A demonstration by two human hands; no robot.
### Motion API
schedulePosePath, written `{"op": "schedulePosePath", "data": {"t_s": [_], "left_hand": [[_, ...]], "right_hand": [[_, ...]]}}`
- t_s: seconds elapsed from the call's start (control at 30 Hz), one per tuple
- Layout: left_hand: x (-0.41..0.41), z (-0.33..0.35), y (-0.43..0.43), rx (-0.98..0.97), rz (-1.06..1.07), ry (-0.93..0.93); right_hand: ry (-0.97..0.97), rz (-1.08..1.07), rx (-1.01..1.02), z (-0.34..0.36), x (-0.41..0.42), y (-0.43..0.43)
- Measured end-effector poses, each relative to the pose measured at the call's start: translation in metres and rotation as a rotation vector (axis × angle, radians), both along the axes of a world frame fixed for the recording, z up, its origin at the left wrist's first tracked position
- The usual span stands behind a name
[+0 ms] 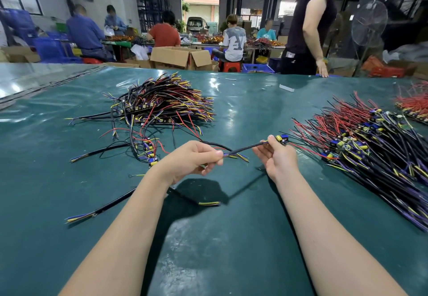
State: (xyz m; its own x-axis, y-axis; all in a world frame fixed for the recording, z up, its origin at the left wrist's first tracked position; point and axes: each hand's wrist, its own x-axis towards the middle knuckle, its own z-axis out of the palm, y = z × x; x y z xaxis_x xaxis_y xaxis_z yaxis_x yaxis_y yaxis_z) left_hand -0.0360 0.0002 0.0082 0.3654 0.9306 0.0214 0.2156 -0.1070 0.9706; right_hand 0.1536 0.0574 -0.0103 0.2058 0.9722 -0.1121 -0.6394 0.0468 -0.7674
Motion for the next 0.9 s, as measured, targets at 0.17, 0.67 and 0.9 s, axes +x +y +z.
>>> {"op": "schedulePosePath", "data": {"t_s": [0.17, 0.67, 0.9], "left_hand": [[-0.002, 0.004, -0.004, -0.021, -0.051, 0.201], [-0.032, -0.003, 0.007, 0.149, 0.384, 0.064], [-0.040, 0.007, -0.003, -0.178, -0.002, 0.256]], "right_hand": [[-0.040, 0.023, -0.001, 0.001, 0.001, -0.002], [-0.141, 0.107, 0.038, 0.004, -0.005, -0.012], [-0.180, 0.169, 0.013, 0.007, -0.002, -0.012]]}}
